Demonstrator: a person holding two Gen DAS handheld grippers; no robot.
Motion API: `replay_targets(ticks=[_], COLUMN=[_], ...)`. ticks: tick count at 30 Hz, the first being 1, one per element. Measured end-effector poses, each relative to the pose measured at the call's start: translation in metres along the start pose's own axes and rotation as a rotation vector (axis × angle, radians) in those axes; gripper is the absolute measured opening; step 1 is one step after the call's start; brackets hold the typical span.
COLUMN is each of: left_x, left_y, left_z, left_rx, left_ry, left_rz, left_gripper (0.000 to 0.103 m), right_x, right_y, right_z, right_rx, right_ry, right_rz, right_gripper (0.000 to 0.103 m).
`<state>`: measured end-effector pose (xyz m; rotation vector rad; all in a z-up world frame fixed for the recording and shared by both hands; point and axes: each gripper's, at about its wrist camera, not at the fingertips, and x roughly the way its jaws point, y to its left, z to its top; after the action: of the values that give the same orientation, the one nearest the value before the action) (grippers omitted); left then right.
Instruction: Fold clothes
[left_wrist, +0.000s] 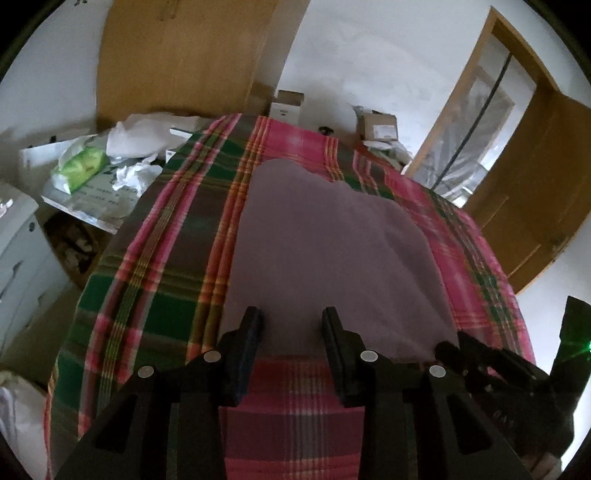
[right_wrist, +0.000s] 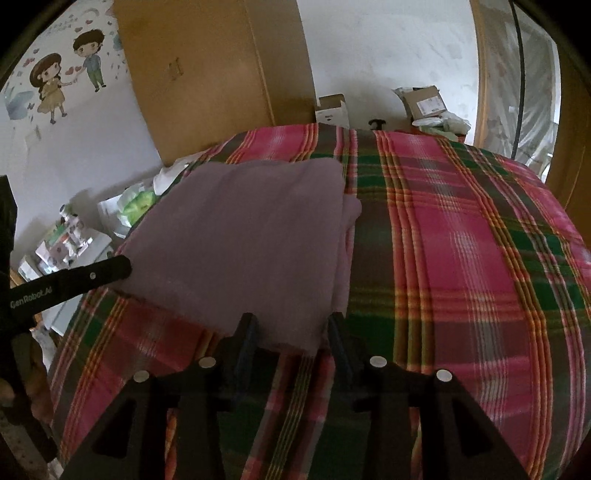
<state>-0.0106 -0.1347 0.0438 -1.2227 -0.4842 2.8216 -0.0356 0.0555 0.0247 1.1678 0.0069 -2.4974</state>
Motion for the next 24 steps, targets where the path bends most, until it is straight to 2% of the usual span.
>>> replay_targets(ticks=[6, 10, 15, 21, 24], left_x=[-0.004, 0.006, 0.011, 0.019, 0.019], left_y=[-0.009, -0.014, -0.019, -0.022, -0.024], left_z=[-0.02, -0.032, -0.042, -0.048, -0.048], left_rx=[0.038, 0.067, 0.095, 0.13, 0.149], left_ry=[0.01, 0.075, 0.073, 0.077, 0.054], left_rz=[0.032, 0.047, 0.076, 0.157, 0.17], left_gripper=[0.035, 0.035, 0.035, 0.035, 0.035], right_x=[-0.003, 0.0, 0.008, 0.012, 0.013], right_y=[0.004, 0.009, 0.011, 0.019, 0.02], right_z=[-0.015, -0.022, -0.027, -0.029, -0.029], right_rx=[0.004, -0.015, -0.023, -0.055, -0.047], right_ry=[0.019, 0.041, 0.065, 0.057, 0.054], right_rz=[-0.008, -0.072, -0.125, -0.179, -0.203], right_gripper=[0.042, 0.053, 0.059, 0.061, 0.069])
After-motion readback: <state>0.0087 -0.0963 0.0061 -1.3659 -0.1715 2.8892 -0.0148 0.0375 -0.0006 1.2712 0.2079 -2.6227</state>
